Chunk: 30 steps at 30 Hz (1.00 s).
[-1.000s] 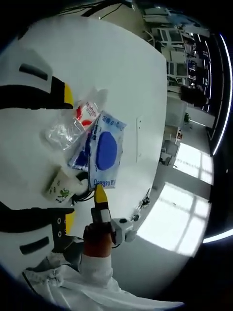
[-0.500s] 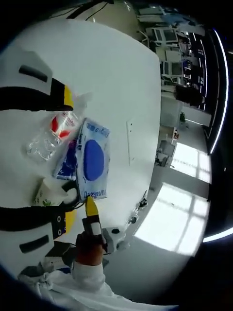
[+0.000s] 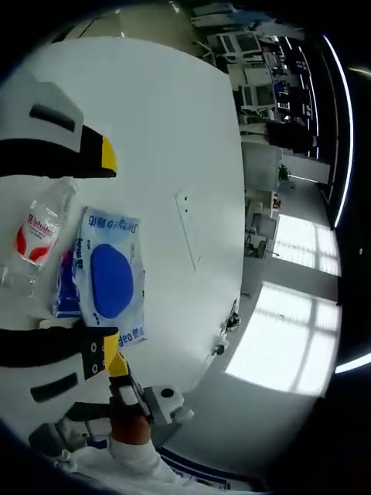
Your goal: Arrange the tabletop items into an orderly group along one side of the table until the central work area is clear of visible clutter.
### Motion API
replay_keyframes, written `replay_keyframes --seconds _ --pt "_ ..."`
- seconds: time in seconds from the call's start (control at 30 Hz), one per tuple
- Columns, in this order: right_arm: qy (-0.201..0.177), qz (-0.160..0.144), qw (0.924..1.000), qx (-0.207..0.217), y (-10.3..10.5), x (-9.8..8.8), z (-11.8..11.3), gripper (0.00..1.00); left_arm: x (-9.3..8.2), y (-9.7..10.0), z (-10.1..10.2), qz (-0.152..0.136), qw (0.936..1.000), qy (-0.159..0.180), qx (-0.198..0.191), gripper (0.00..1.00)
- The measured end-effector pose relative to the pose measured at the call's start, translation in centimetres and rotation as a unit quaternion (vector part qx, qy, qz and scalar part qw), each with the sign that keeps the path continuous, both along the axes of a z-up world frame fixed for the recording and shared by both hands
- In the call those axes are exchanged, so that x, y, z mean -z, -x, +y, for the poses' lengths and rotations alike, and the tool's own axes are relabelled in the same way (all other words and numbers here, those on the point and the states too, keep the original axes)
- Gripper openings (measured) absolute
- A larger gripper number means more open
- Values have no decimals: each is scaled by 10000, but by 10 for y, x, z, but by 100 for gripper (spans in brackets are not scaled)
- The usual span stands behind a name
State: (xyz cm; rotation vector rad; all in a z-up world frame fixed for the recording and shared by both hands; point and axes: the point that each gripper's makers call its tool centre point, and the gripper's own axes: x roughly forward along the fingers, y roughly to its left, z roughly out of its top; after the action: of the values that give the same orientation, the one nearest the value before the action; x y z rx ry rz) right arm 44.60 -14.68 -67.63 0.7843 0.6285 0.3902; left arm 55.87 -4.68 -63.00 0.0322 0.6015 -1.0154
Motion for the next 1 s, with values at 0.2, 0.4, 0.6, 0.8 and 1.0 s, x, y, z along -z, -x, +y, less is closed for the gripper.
replay_keyframes --seconds 0.2,0.4,0.6,0.8,1.0 --pt "-37 17 10000 -14 0 1 1 0 12 -16 -11 74 9996 -169 224 78" --pt "-75 56 10000 -2 1 4 -1 0 29 -27 -25 242 9982 -301 466 79" --pt "-102 89 9999 27 2 7 0 0 45 -36 -36 309 9955 -530 717 78" --pt "-119 123 9998 43 2 11 -1 0 68 -41 -38 369 9903 -930 961 72" --pt "-119 160 9998 64 2 15 -1 0 92 -44 -41 608 9853 -1181 1075 54"
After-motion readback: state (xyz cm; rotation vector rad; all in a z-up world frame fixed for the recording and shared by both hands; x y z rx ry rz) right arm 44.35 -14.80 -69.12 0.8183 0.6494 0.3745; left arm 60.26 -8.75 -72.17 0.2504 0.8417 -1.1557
